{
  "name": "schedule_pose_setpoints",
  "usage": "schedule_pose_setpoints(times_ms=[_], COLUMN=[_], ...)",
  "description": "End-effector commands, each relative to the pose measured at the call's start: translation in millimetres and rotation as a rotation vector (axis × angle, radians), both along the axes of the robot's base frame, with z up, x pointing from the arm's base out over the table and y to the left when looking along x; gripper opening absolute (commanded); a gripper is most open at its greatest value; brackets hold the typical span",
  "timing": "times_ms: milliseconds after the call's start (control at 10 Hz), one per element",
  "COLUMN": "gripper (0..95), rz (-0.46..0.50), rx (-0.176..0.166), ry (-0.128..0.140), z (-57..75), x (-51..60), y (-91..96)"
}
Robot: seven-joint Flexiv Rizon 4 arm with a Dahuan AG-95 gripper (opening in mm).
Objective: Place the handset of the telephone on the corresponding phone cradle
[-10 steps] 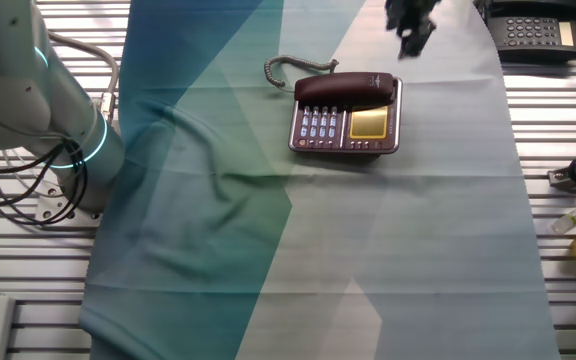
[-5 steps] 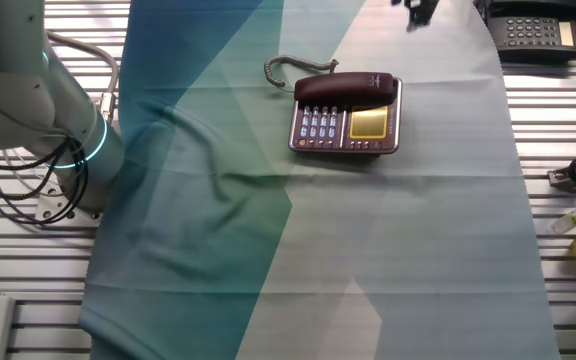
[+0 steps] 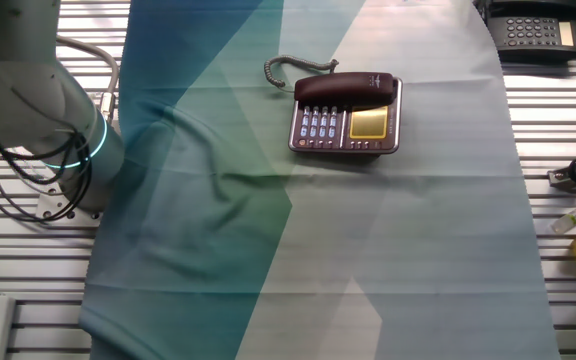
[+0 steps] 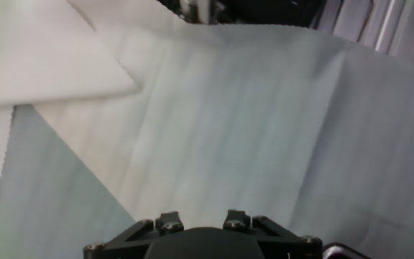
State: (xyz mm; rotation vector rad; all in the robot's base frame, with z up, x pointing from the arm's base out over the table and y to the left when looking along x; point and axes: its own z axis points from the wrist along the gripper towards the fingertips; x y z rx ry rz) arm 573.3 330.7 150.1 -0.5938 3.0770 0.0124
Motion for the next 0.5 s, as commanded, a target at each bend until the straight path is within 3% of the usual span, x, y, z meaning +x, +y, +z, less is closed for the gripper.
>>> schedule_pose_setpoints(times_ms=[100,500], gripper=[0.0,0.0], rz=[0.018,0.044], rx=[0.002,0.003], ry=[0.001,0.008], z=[0.7,0.8], x=[0.1,0.2], y=[1.3,1.4])
